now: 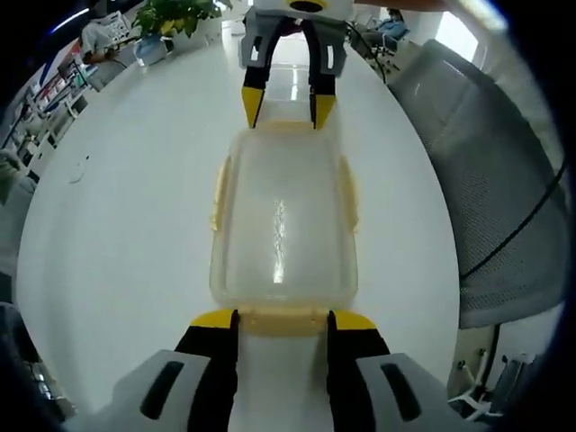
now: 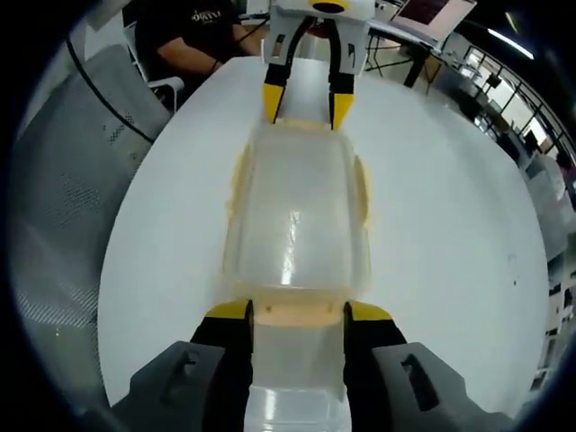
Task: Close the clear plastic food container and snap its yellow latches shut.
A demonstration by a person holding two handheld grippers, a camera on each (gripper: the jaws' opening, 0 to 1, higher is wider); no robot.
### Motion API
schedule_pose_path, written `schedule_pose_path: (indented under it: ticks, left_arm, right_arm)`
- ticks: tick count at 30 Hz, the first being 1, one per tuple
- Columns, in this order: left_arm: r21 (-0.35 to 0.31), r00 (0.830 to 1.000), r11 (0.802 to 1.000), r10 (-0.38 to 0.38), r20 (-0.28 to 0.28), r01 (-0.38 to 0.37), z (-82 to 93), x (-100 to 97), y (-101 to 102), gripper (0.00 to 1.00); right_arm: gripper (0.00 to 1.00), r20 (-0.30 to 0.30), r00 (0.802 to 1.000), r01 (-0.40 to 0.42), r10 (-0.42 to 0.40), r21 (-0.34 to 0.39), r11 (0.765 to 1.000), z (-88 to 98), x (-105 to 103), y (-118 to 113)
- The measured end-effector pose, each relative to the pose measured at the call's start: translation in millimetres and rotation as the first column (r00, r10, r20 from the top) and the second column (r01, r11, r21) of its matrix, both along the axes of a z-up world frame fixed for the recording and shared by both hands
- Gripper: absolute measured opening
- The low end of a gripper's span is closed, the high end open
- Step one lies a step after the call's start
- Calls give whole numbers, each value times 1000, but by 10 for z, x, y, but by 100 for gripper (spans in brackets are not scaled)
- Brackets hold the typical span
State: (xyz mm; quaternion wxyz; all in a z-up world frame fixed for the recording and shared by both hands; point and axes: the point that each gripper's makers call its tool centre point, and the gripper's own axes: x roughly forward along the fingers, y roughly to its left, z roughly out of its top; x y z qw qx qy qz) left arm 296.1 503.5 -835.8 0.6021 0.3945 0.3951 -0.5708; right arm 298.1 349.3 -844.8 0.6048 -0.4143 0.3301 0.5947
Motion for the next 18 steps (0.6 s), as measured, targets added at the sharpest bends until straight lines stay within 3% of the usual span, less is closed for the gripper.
schedule_pose_path:
  ticks: [18]
  left_arm:
    - [13,1000,1000,1,1,-1,-18,21,-18,32]
  right_arm:
    - [34,-15,1000,-4,4,16,1000,-3,15,-11]
